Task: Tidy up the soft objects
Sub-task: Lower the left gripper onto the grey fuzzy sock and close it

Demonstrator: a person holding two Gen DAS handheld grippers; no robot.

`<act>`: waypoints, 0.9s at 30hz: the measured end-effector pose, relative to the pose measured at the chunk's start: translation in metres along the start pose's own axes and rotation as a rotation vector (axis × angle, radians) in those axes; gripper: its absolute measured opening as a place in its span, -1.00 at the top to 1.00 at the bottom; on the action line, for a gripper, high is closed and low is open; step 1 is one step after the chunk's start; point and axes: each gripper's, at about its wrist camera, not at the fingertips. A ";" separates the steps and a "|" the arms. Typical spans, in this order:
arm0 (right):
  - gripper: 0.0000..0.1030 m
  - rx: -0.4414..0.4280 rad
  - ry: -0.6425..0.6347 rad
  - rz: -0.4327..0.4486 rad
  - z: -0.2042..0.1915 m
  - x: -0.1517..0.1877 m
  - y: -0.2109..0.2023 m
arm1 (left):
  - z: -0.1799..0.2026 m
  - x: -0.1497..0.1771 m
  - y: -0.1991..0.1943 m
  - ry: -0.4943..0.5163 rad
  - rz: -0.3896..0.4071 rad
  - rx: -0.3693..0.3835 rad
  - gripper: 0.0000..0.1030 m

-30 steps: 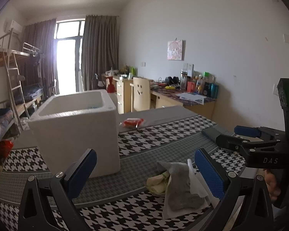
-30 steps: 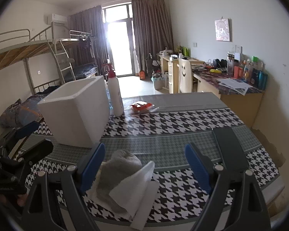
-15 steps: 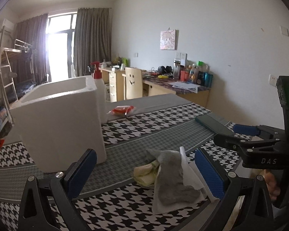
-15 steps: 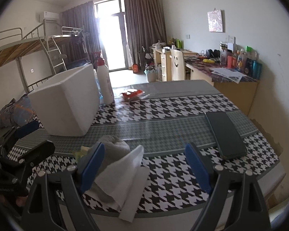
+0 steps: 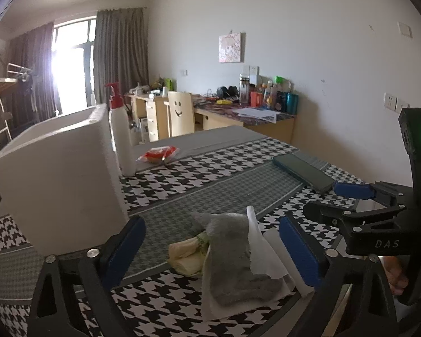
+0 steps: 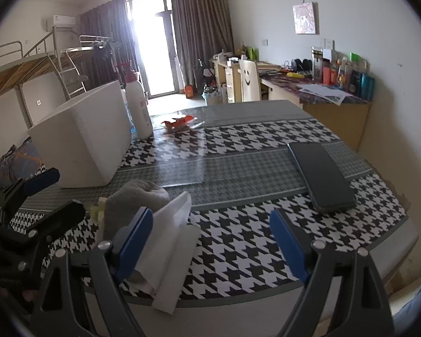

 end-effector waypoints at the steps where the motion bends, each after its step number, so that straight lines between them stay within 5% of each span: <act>1: -0.72 0.000 0.003 -0.002 0.001 0.000 0.001 | 0.002 0.000 0.003 0.002 -0.010 0.006 -0.70; 12: -0.72 -0.003 0.040 -0.024 0.017 0.008 0.008 | 0.023 0.004 0.030 0.054 -0.095 0.039 -0.04; 23: -0.72 -0.013 0.062 -0.038 0.026 0.011 0.013 | 0.032 0.007 0.047 0.096 -0.154 0.014 0.24; 27: -0.72 -0.016 0.071 -0.041 0.030 0.012 0.015 | 0.032 0.010 0.051 0.106 -0.174 0.004 0.66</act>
Point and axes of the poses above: each gripper's, at about its wrist camera, not at the fingertips, and y roughly the way its jaws point, z to its right, x to its underside, and after that the axes turned 9 degrees about -x, right-handed
